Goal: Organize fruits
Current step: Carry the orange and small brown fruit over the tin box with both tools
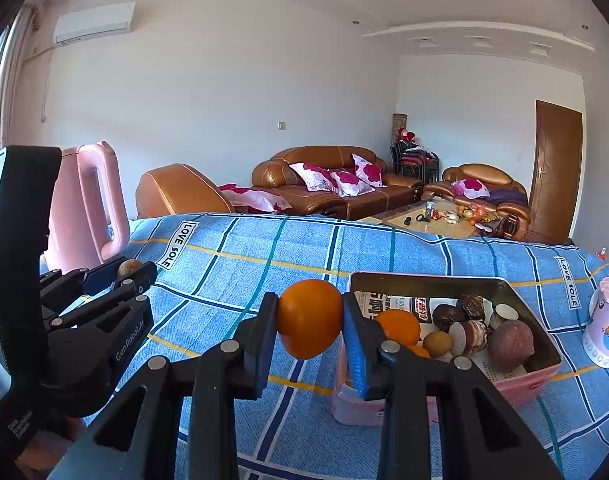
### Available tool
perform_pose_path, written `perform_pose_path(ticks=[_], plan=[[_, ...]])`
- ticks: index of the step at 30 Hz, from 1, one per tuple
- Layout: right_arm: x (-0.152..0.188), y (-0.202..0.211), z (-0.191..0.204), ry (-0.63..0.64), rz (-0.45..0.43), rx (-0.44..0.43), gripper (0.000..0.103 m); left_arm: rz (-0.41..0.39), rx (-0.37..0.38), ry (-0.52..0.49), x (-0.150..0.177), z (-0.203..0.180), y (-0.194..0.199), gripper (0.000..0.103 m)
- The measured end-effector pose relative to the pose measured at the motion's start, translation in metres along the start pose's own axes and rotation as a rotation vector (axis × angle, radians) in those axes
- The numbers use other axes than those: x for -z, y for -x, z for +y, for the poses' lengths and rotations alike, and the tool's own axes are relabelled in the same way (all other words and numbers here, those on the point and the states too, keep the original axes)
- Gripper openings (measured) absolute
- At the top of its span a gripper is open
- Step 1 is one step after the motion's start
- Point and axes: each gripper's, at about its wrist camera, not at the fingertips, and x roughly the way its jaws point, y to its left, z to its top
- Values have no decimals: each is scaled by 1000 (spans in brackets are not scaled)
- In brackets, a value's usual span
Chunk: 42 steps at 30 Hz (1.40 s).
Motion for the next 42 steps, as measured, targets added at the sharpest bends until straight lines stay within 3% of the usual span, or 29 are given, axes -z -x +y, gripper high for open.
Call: perform_pose_path(ticks=[32, 42], plan=[[7, 30, -54, 6, -20, 83, 34, 11, 73, -13, 4, -51, 17, 26], [8, 34, -82, 11, -28, 140, 34, 18, 152, -3, 3, -78, 21, 26]])
